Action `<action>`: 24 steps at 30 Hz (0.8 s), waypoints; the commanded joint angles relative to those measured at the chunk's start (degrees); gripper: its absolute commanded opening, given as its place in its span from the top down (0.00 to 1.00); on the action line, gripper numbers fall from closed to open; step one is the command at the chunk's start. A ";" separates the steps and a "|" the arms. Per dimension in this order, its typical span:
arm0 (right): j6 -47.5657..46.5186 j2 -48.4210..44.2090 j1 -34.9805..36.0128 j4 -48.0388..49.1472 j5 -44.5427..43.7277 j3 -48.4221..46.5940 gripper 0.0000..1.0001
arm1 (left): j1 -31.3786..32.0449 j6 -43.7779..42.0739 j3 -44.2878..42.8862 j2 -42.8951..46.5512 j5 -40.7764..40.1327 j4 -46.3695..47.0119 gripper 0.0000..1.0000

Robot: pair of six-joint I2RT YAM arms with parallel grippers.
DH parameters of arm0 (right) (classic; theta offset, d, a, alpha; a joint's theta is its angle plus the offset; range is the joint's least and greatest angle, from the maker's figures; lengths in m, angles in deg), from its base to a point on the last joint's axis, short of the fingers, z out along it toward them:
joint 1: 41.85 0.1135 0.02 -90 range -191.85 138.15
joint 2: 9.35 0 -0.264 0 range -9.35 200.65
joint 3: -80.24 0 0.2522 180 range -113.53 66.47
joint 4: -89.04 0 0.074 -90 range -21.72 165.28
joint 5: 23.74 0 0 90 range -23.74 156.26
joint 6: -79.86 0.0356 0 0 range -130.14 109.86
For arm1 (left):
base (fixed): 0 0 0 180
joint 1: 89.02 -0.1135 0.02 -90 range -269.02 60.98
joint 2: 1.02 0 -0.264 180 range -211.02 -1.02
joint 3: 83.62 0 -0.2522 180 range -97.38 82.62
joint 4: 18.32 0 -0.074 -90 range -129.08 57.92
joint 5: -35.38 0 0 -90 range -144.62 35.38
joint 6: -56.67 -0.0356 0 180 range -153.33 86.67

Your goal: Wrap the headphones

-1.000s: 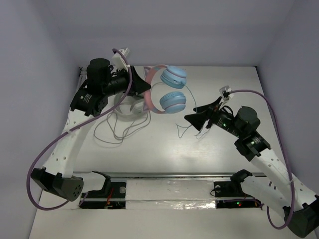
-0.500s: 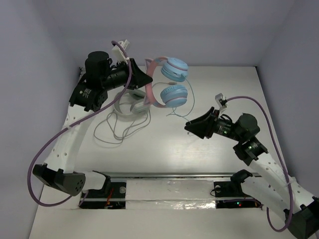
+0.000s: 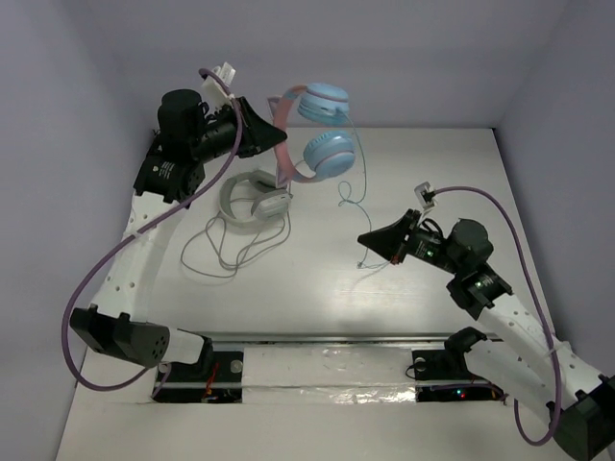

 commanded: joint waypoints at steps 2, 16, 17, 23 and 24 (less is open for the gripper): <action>0.40 0.07 0.34 -4.54 -9.31 2.90 1.00 | -3.69 10.31 -3.41 -2.67 -0.58 11.92 1.00; 5.05 -8.46 0.34 -22.57 -32.97 6.07 1.00 | -17.57 14.80 -7.17 -9.45 -5.94 13.86 1.00; 5.32 -8.28 0.34 -23.09 -32.97 6.33 1.00 | -18.46 15.24 -8.32 -10.24 -5.77 13.51 1.00; 7.96 -10.47 0.34 -24.06 -35.17 8.36 1.00 | -21.37 15.86 -17.82 -14.02 -4.45 10.52 1.00; 7.96 -10.91 0.34 -24.68 -35.43 8.19 1.00 | -21.37 15.94 -17.91 -14.20 -4.45 10.60 1.00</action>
